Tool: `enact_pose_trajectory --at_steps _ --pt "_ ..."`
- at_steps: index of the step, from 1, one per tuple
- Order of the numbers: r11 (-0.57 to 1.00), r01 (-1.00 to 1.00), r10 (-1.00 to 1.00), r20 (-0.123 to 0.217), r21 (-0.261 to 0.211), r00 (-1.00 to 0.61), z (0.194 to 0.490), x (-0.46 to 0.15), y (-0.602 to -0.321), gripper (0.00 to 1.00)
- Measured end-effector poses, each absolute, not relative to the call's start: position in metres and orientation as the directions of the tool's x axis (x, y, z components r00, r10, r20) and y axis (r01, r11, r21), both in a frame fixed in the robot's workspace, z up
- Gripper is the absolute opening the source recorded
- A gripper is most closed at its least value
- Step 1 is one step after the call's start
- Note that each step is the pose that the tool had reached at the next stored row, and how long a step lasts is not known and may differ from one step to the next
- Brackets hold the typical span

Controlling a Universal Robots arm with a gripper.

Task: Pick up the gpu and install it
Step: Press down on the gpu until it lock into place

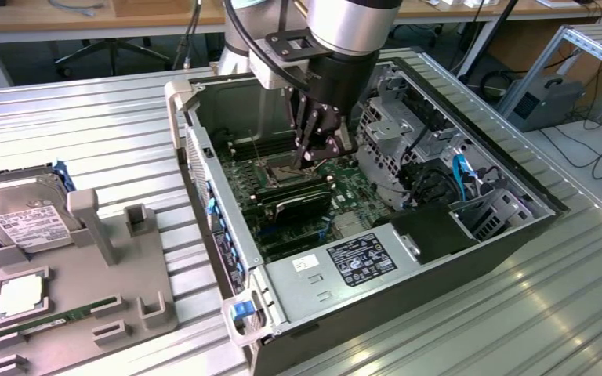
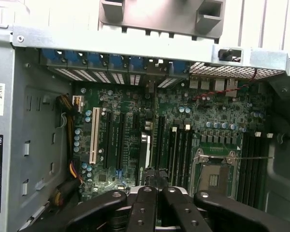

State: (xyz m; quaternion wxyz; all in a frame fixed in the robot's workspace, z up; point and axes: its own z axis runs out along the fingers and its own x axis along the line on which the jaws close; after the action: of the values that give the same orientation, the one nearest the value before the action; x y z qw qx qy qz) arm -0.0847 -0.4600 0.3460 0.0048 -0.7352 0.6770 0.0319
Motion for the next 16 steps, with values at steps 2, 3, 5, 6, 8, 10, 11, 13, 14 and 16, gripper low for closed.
enact_pose_trajectory --at_steps 2,3,5,6,8,10,11,13,14,16 --pt "-0.083 -0.996 -0.995 -0.053 0.036 0.081 0.345 -0.085 -0.460 0.11" --pt "-0.083 -0.996 -0.995 -0.053 0.036 0.081 0.345 -0.085 -0.460 0.11" --pt "-0.083 -0.996 -0.995 -0.053 0.036 0.081 0.344 -0.085 -0.460 0.11" --pt "-0.083 -0.996 -0.995 -0.053 0.036 0.081 0.344 -0.085 -0.460 0.11" --pt "-0.083 -0.996 -0.995 -0.054 0.036 0.081 0.342 -0.085 -0.460 0.11" --pt "-0.083 -0.996 -0.995 -0.053 0.036 0.081 0.338 -0.085 -0.460 0.11" --pt "-0.083 -0.996 -0.995 -0.053 0.036 0.081 0.334 -0.085 -0.460 0.11" --pt "-0.083 -0.996 -0.995 -0.053 0.036 0.081 0.331 -0.085 -0.460 0.11" --pt "-0.083 -0.996 -0.995 -0.053 0.036 0.081 0.328 -0.085 -0.460 0.11" --pt "-0.083 -0.996 -0.995 -0.053 0.036 0.081 0.318 -0.085 -0.460 0.11"
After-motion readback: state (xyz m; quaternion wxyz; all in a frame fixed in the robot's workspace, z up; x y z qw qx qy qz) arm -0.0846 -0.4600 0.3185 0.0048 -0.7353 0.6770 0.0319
